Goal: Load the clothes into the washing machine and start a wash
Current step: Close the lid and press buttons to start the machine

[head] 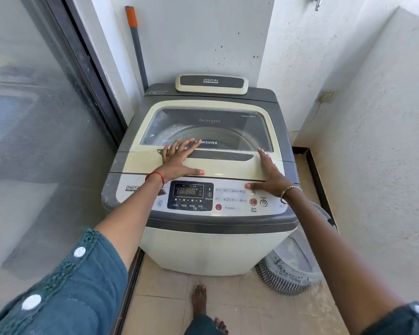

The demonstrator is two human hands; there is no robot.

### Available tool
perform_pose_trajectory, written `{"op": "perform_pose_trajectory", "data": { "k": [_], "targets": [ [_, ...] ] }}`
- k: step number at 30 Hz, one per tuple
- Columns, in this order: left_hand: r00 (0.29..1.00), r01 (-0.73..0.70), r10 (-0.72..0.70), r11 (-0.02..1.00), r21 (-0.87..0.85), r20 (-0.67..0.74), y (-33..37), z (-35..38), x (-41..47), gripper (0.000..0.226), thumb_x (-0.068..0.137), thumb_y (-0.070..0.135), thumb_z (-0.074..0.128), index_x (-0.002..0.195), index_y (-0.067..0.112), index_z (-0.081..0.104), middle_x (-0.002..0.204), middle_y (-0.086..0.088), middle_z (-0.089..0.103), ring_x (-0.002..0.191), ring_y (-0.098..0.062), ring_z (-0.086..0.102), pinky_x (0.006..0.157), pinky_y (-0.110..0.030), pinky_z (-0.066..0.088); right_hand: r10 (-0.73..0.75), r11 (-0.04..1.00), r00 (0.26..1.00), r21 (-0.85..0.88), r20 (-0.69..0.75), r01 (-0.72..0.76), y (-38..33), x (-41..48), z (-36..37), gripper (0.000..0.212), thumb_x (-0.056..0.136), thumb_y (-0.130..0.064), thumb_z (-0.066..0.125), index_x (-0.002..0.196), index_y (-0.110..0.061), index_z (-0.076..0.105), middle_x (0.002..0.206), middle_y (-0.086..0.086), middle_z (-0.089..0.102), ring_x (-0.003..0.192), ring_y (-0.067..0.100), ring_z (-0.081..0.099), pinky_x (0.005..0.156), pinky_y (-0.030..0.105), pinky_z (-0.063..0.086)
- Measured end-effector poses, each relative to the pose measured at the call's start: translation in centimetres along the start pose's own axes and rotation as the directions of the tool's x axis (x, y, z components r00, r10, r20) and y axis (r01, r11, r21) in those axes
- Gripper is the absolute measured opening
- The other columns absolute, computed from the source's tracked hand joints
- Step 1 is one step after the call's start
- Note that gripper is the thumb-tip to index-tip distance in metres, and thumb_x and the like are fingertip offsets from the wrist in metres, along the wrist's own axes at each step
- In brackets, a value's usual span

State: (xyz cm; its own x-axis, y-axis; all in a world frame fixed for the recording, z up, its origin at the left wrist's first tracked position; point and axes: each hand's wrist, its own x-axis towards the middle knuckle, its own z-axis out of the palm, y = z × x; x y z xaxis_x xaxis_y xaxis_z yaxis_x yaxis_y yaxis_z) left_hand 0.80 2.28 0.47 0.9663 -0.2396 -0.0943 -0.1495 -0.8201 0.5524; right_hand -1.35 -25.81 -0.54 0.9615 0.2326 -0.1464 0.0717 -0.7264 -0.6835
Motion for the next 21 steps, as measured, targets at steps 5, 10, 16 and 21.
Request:
{"op": "perform_pose_trajectory", "data": {
  "k": [5,10,16,21],
  "targets": [
    [1.0,-0.005,0.005,1.0,-0.029,0.005,-0.1,0.0,0.0,0.095,0.06,0.061,0.062,0.143,0.047,0.019,0.154,0.016,0.012,0.144,-0.011,-0.01,0.11,-0.037,-0.019,0.04,0.998,0.995,0.05,0.088,-0.045,1.5,-2.1,-1.0,0.109,0.074,-0.016,0.076,0.147,-0.024,-0.005,0.157,-0.002,-0.001,0.145,0.017,0.0,0.119,0.036,0.006],
    [1.0,-0.01,0.01,0.998,-0.058,0.006,-0.2,-0.1,-0.1,0.091,0.06,0.059,0.062,0.142,0.046,0.024,0.153,0.018,0.014,0.143,-0.01,-0.007,0.11,-0.034,-0.019,0.046,0.995,0.994,0.083,0.104,-0.055,1.9,-3.0,-0.8,0.111,0.072,-0.011,0.077,0.147,-0.026,-0.004,0.157,-0.003,0.001,0.145,0.016,0.002,0.119,0.034,0.007],
    [1.0,-0.021,0.02,0.996,-0.085,-0.006,-0.2,-0.1,-0.1,0.089,0.061,0.057,0.062,0.142,0.044,0.028,0.152,0.017,0.018,0.142,-0.008,-0.004,0.109,-0.032,-0.019,0.065,0.993,0.991,0.091,0.119,-0.076,2.1,-3.9,-0.7,0.111,0.072,-0.009,0.077,0.147,-0.029,-0.002,0.158,-0.003,0.001,0.145,0.016,0.005,0.119,0.035,0.008],
    [0.999,-0.03,0.028,0.996,-0.081,-0.022,-0.4,0.0,-0.1,0.088,0.061,0.057,0.062,0.141,0.044,0.029,0.151,0.018,0.021,0.143,-0.011,-0.002,0.109,-0.033,-0.018,0.059,0.992,0.989,0.104,0.138,-0.074,2.2,-4.1,-0.6,0.108,0.074,-0.007,0.074,0.147,-0.029,-0.002,0.158,0.001,0.001,0.145,0.019,0.004,0.119,0.043,0.01]
  ]
}}
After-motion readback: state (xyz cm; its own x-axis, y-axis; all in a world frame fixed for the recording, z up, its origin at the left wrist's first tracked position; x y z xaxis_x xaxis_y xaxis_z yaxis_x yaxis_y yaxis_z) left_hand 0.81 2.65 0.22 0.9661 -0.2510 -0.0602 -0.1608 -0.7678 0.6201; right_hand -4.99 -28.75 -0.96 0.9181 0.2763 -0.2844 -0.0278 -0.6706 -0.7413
